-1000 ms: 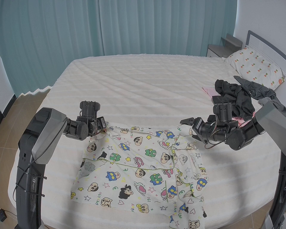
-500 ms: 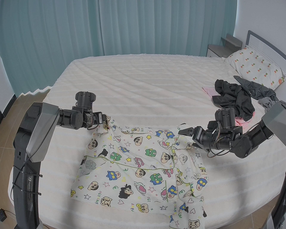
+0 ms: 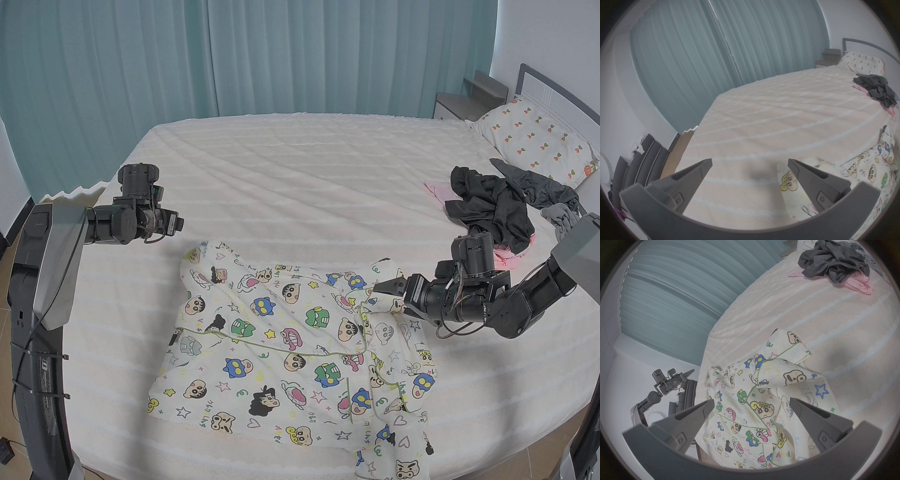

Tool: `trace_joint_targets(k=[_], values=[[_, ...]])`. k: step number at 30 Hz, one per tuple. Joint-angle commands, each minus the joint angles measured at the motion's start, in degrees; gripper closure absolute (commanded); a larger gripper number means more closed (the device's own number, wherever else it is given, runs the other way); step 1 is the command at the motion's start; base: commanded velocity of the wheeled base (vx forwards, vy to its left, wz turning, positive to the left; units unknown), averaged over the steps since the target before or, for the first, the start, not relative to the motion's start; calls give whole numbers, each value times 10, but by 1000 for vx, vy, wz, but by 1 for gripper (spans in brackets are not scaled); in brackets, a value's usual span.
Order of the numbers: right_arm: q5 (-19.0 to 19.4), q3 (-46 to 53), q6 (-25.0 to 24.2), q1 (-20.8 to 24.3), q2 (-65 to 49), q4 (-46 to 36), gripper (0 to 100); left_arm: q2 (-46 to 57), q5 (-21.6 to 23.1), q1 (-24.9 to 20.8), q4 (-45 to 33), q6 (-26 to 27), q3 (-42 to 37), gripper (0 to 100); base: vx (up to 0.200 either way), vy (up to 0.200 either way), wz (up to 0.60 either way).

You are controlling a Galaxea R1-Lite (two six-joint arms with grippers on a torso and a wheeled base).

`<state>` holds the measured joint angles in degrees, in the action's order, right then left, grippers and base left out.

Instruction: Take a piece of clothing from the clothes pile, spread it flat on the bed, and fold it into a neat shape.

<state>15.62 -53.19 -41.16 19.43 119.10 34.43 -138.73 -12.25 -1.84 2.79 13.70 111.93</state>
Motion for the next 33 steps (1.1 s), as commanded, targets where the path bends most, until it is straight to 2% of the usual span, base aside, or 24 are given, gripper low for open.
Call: trace_joint_targets(k=[1, 6, 8, 10, 13, 15, 17, 20, 21, 22, 24, 26, 27, 29, 30, 31, 32, 33], values=[[0, 8, 3, 1, -2, 0, 0, 9, 22, 10, -21, 3, 11, 0, 0, 0, 0], [-1, 18, 11, -4, -5, 0, 0, 6, 21, 13, -40, -34, 15, 0, 0, 0, 0], [-1, 22, 12, -12, -6, 1, 0, 23, 28, 16, -53, -91, -16, 0, 0, 0, 0], [1, 26, 13, -24, -7, 1, 0, 59, 52, 17, -74, -155, -55, 0, 0, 0, 0], [8, 43, 13, -43, -6, 1, 0, 134, 165, 18, -114, -253, -153, 0, 0, 0, 0], [20, 57, 14, -53, -5, 1, 0, 171, 212, 24, -113, -289, -208, 0, 0, 0, 0], [34, 70, 17, -68, -4, 0, 0, 218, 262, 31, -99, -330, -295, 0, 0, 0, 0], [51, 84, 31, -90, 3, 0, 0, 269, 312, 38, -47, -381, -398, 0, 0, 0, 0], [53, 85, 35, -92, 4, 0, 0, 274, 318, 39, -39, -387, -409, 0, 0, 0, 0], [69, 95, 64, -110, 13, 0, 0, 305, 351, 41, 13, -414, -487, 0, 0, 0, 0], [76, 98, 77, -117, 17, 0, 0, 316, 361, 41, 33, -422, -517, 0, 0, 0, 0], [107, 98, 123, -135, 39, -1, 0, 341, 392, 41, 112, -450, -614, 0, 0, 0, 0], [109, 93, 136, -137, 52, 0, 0, 345, 400, 41, 143, -468, -644, 0, 0, 0, 0], [110, 90, 143, -137, 61, 1, 0, 349, 408, 40, 172, -489, -665, 0, 0, 0, 0], [112, 80, 157, -140, 80, 1, 0, 352, 426, 32, 238, -549, -706, 0, 0, 0, 0], [113, 77, 165, -141, 90, 1, 0, 351, 439, 27, 278, -581, -730, 0, 0, 0, 0], [113, 77, 165, -141, 90, 1, 0, 351, 439, 27, 278, -581, -730, 0, 0, 0, 0], [114, 70, 176, -142, 104, 1, 0, 348, 451, 26, 335, -605, -763, 0, 0, 0, 0]])
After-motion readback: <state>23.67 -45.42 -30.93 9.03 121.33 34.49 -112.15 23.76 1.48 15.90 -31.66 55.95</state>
